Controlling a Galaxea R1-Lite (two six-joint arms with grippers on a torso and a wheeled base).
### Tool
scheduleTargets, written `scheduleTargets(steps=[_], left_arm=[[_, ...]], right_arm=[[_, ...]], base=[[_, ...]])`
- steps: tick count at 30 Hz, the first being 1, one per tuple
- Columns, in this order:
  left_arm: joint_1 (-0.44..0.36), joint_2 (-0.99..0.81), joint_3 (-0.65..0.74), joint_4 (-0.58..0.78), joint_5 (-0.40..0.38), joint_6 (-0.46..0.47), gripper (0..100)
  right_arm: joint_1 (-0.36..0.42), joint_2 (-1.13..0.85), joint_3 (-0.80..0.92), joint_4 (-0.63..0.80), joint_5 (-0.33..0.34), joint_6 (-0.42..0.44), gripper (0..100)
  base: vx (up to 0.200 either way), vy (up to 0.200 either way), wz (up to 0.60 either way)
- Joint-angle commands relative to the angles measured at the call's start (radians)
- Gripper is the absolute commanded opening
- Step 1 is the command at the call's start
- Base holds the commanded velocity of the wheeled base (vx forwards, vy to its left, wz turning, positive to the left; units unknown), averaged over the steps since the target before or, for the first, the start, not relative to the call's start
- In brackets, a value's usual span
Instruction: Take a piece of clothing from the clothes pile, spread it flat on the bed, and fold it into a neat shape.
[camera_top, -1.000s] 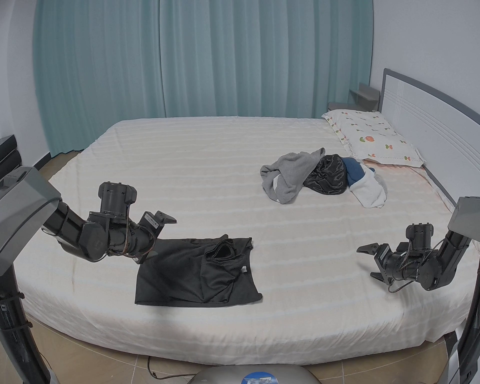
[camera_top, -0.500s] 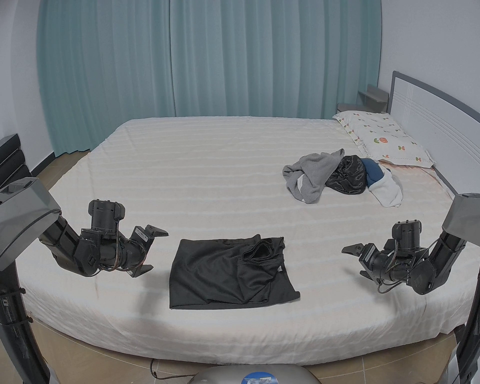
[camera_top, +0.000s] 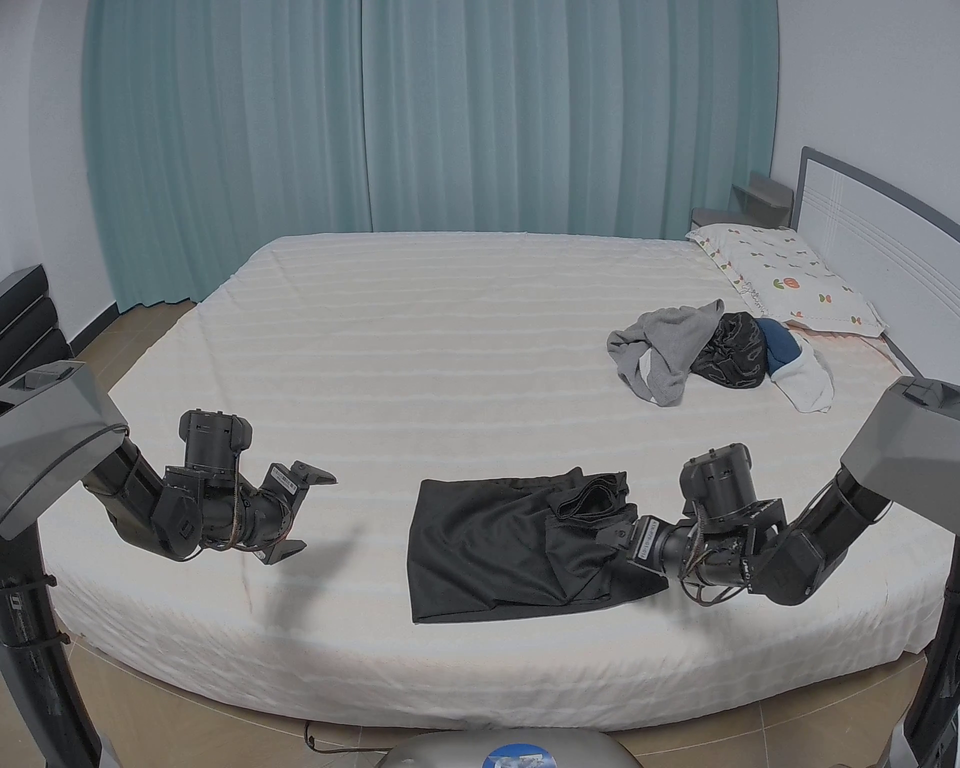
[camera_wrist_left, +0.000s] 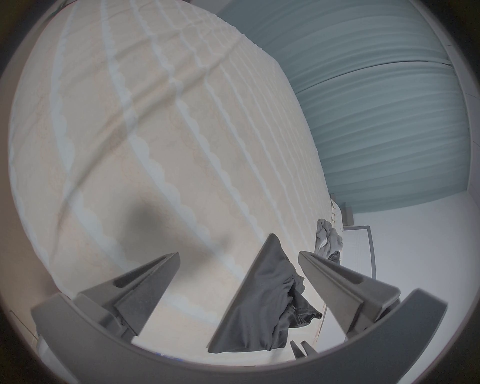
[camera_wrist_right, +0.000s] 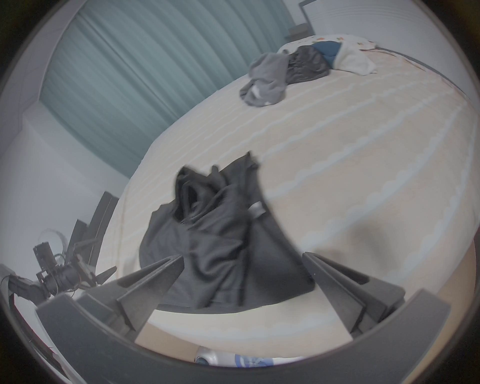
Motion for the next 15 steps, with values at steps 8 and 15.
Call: scheduleTargets(steps=[8,15], left_arm=[[-0.002,0.009,0.003,-0.001,0.002,0.005,100],[-0.002,0.009,0.003,-0.001,0.002,0.006,100]], right_arm=[[0.107,0.1,-0.254,0.236,-0.078,-0.01,100],[0.124,0.065,-0.33,0.271,-0.064,-0.002,100]], base=[[0.0,0.0,0.0],[0.0,0.0,0.0]])
